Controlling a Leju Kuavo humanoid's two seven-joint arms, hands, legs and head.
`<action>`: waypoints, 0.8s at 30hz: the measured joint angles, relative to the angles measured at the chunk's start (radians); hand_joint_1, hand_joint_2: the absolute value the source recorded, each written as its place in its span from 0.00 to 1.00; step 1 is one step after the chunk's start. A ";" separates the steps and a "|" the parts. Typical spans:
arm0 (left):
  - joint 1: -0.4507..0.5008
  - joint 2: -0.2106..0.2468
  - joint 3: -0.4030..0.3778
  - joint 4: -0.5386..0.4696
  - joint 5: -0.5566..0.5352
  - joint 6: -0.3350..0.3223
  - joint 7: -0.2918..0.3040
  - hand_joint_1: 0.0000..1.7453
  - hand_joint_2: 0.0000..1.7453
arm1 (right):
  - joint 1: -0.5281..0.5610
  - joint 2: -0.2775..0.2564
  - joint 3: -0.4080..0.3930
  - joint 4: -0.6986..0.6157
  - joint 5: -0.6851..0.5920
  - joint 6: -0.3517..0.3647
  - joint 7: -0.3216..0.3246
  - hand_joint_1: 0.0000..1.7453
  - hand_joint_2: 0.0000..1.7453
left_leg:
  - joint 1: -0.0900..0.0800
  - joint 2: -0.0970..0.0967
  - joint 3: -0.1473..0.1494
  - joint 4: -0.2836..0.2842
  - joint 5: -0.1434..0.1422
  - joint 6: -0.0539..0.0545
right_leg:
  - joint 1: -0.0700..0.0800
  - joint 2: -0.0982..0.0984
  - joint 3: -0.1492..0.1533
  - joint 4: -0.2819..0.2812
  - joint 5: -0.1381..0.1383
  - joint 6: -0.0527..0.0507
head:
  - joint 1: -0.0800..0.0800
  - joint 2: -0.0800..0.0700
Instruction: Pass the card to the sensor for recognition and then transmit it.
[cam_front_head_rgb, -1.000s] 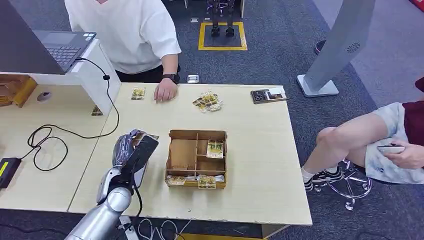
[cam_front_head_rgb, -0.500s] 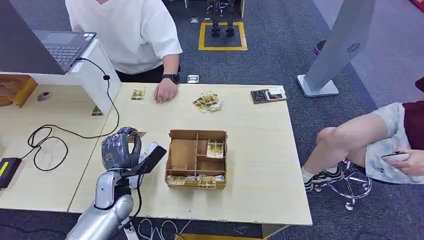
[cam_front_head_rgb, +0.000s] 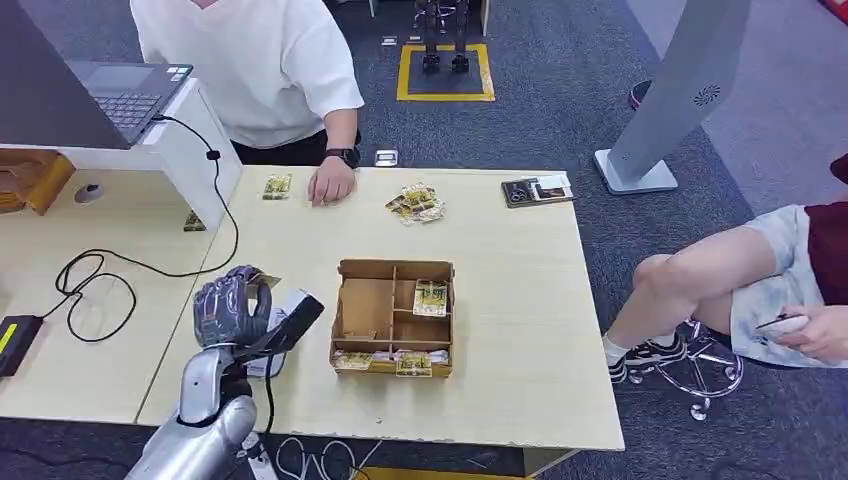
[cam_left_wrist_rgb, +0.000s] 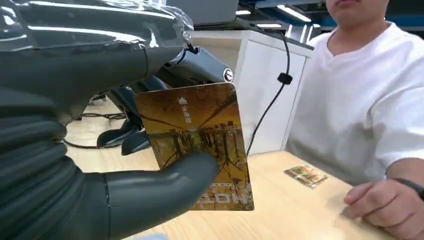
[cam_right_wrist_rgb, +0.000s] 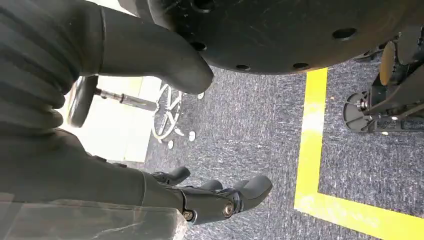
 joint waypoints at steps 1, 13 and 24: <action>0.000 0.004 0.001 0.000 -0.008 -0.010 0.007 1.00 1.00 | 0.000 0.000 0.000 0.000 0.000 0.000 0.000 0.00 1.00 | 0.000 0.000 0.000 0.000 0.000 0.000 | 0.000 0.000 0.000 0.000 0.000 0.000 | 0.000 0.000; -0.035 0.033 0.000 0.023 -0.167 -0.155 0.130 1.00 1.00 | 0.000 0.000 0.000 0.000 -0.001 0.002 0.000 0.00 1.00 | 0.000 0.000 0.000 0.000 0.000 0.000 | 0.000 0.000 0.000 0.000 0.000 0.000 | 0.000 0.000; -0.049 0.038 -0.001 0.039 -0.183 -0.160 0.136 1.00 1.00 | 0.000 0.000 0.000 0.000 -0.001 0.003 0.000 0.00 1.00 | 0.000 0.000 0.000 0.000 0.000 0.000 | 0.000 0.000 0.000 0.000 0.000 0.000 | 0.000 0.000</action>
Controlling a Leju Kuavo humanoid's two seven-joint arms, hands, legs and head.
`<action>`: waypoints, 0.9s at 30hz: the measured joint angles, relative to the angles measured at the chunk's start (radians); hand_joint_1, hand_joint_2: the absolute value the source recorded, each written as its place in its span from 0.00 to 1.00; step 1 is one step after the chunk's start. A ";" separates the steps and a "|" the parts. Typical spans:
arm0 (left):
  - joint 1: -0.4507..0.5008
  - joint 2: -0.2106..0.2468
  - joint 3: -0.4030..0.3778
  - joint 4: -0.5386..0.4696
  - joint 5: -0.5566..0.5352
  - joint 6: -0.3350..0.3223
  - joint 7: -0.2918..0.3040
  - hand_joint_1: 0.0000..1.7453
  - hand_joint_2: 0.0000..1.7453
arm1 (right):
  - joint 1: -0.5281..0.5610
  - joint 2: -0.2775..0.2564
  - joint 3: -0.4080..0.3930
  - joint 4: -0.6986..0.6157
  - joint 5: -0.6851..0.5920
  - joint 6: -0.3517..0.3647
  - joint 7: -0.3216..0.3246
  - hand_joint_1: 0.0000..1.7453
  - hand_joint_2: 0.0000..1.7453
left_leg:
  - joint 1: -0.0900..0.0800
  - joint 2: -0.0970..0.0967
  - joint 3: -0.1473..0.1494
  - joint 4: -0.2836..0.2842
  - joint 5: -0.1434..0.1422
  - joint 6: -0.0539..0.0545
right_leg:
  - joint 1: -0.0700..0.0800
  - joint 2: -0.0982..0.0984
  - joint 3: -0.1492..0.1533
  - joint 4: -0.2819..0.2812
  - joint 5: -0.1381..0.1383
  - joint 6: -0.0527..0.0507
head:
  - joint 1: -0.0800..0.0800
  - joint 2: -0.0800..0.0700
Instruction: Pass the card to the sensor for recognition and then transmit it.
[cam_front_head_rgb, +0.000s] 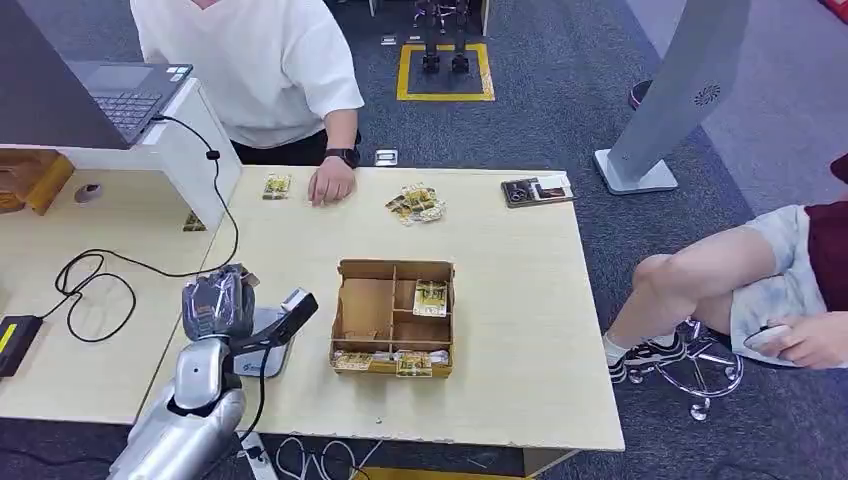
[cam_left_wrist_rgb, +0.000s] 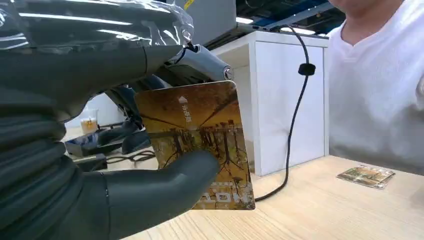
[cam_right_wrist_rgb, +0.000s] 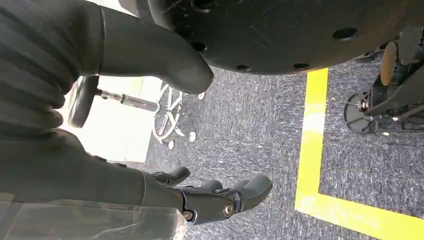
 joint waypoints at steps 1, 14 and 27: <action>0.000 -0.001 -0.002 0.012 -0.024 0.024 0.010 1.00 1.00 | 0.000 0.000 0.000 0.000 0.000 0.000 0.000 0.00 1.00 | 0.000 0.000 0.000 0.000 0.000 0.000 | 0.000 0.000 0.000 0.000 0.000 0.000 | 0.000 0.000; 0.000 -0.008 -0.008 0.072 -0.097 -0.108 0.024 1.00 1.00 | 0.000 0.000 0.000 0.000 -0.001 0.002 0.003 0.00 1.00 | 0.000 0.000 0.000 0.000 0.000 0.000 | 0.000 0.000 0.000 0.000 0.000 0.000 | 0.000 0.000; -0.012 0.006 -0.033 0.099 -0.102 -0.206 0.030 1.00 1.00 | 0.000 0.000 0.000 0.002 -0.001 0.005 0.006 0.00 1.00 | 0.000 0.000 0.000 0.000 0.000 0.000 | 0.000 0.000 0.000 0.000 0.000 0.000 | 0.000 0.000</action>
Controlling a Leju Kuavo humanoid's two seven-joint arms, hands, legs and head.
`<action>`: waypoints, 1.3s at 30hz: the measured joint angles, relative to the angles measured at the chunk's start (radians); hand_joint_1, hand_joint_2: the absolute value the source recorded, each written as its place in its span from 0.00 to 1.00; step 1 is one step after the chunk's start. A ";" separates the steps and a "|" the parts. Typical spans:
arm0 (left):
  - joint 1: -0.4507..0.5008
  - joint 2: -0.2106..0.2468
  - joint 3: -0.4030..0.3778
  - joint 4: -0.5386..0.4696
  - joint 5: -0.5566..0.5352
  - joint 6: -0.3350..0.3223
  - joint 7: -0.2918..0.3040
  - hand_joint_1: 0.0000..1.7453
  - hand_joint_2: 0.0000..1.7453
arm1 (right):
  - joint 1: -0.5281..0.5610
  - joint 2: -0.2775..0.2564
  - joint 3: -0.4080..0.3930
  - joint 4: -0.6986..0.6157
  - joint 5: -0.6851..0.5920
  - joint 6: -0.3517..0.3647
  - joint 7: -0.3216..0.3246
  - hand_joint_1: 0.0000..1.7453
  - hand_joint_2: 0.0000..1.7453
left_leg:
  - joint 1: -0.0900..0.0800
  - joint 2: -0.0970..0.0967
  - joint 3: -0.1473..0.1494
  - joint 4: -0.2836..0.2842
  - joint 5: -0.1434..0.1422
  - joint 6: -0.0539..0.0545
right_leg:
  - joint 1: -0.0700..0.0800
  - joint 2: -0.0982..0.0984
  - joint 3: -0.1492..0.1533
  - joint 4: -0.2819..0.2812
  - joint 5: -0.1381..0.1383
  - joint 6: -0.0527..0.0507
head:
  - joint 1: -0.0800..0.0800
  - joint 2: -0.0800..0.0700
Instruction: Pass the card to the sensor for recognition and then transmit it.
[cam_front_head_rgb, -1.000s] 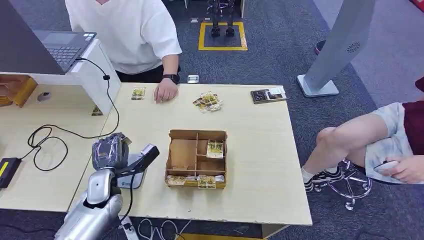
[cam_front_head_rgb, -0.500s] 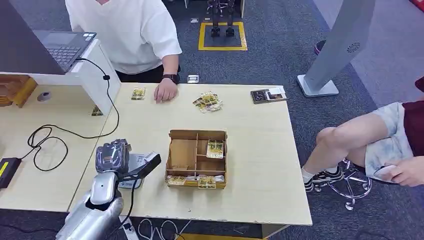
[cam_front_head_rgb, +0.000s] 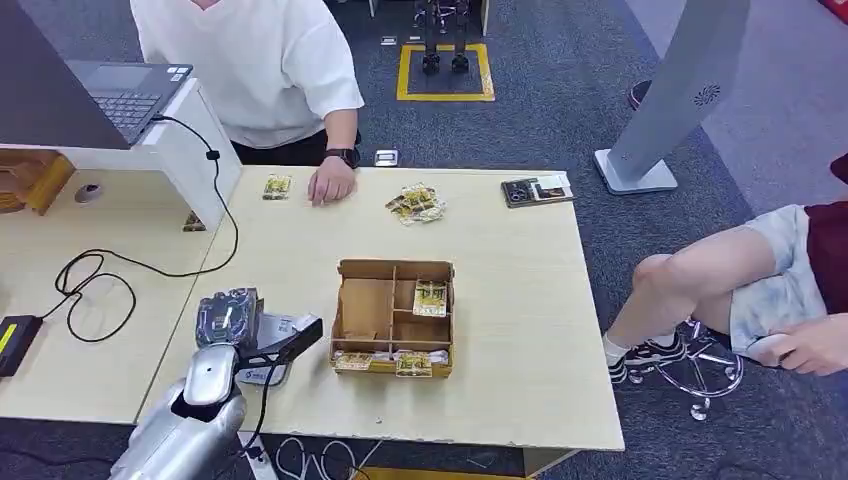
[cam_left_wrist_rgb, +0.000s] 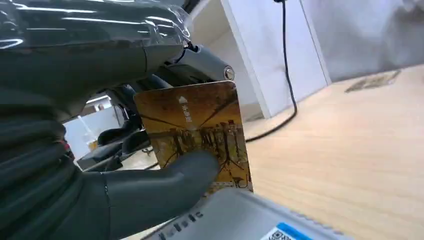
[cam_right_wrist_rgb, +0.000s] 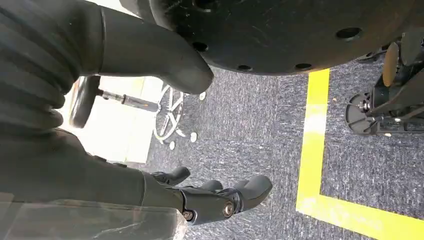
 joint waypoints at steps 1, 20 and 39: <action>-0.002 0.003 -0.003 0.003 0.003 -0.019 -0.003 1.00 1.00 | 0.000 0.000 0.000 0.000 0.000 0.000 0.000 0.00 1.00 | 0.000 0.000 0.000 0.000 0.000 0.000 | 0.000 0.000 0.000 0.000 0.000 0.000 | 0.000 0.000; -0.067 0.023 -0.072 0.057 0.072 -0.118 -0.043 1.00 1.00 | 0.000 0.000 0.000 0.000 0.000 0.006 0.003 0.00 1.00 | 0.000 -0.001 0.002 0.000 0.002 -0.001 | 0.000 -0.001 0.002 0.002 0.001 -0.001 | 0.000 0.000; 0.050 -0.048 -0.002 -0.098 0.018 0.519 -0.122 1.00 1.00 | 0.001 0.000 0.000 0.000 0.000 -0.005 -0.001 0.00 1.00 | 0.000 0.000 -0.001 0.000 0.003 -0.002 | 0.000 0.000 -0.001 0.002 0.002 -0.002 | 0.000 0.000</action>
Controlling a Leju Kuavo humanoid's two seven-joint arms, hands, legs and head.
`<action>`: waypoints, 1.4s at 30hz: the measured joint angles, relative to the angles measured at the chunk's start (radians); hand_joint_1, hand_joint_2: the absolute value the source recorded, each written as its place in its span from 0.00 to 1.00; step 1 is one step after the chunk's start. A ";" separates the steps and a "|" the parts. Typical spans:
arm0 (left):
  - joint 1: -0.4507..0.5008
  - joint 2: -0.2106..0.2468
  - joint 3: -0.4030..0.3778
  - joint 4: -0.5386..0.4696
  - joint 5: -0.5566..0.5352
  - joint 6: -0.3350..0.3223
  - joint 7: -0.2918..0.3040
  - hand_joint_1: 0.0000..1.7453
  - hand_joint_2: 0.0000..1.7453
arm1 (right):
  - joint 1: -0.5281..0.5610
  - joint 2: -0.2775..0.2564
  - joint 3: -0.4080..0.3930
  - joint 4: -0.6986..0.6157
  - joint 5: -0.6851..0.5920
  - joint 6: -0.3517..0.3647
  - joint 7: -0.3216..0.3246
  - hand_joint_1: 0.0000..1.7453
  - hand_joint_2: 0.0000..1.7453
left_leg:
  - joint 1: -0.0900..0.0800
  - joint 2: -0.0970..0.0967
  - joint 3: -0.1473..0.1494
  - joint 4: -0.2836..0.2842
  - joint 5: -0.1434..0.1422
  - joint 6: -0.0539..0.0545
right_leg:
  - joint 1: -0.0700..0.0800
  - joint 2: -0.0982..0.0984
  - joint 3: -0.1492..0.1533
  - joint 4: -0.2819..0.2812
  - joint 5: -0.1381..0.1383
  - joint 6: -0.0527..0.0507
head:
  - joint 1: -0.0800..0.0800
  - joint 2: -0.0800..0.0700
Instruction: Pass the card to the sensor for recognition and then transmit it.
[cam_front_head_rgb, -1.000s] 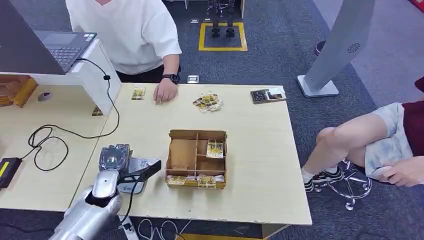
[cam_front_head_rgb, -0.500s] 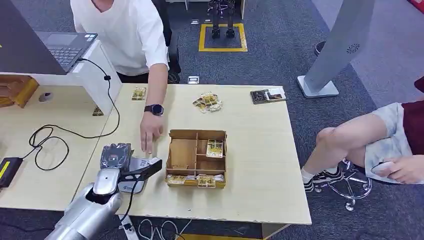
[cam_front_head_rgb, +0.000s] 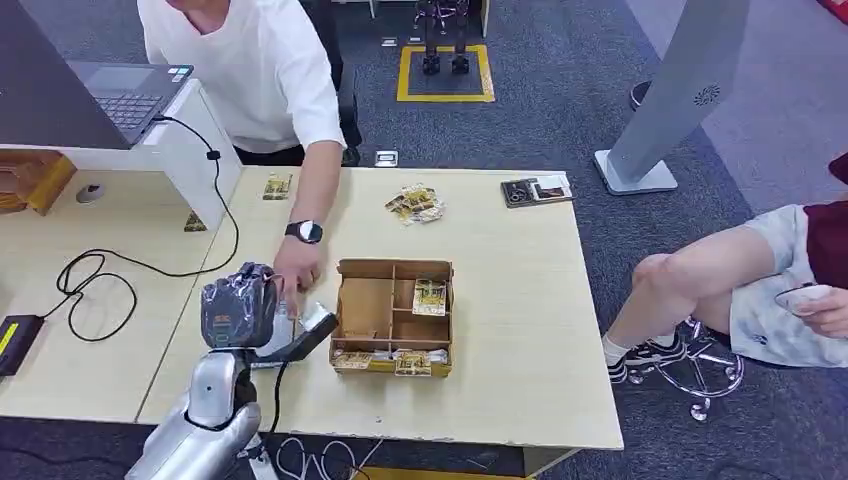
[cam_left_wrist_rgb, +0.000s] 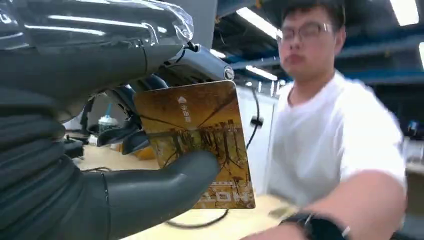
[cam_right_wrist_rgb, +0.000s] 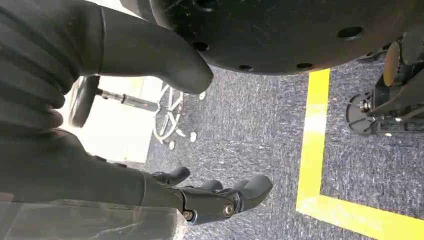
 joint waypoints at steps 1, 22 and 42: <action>0.008 -0.008 0.012 -0.020 0.003 0.018 -0.019 1.00 1.00 | 0.000 0.000 0.000 0.000 0.000 0.000 0.000 0.00 1.00 | 0.000 0.000 0.000 0.000 0.000 0.000 | 0.000 0.000 0.000 0.000 0.000 0.000 | 0.000 0.000; 0.059 -0.189 0.226 -0.234 0.067 0.022 -0.380 1.00 1.00 | 0.000 0.000 0.000 -0.003 0.024 -0.001 -0.006 0.00 1.00 | 0.000 0.000 0.000 0.000 0.000 0.000 | 0.000 0.000 0.000 0.000 0.000 0.000 | 0.000 0.000; -0.156 -0.187 0.150 0.026 0.035 0.021 -0.228 1.00 1.00 | -0.005 -0.006 0.000 -0.013 0.095 0.000 -0.005 0.00 1.00 | 0.000 0.000 -0.001 0.000 0.000 0.000 | 0.000 0.000 -0.001 0.000 0.001 0.000 | 0.000 0.000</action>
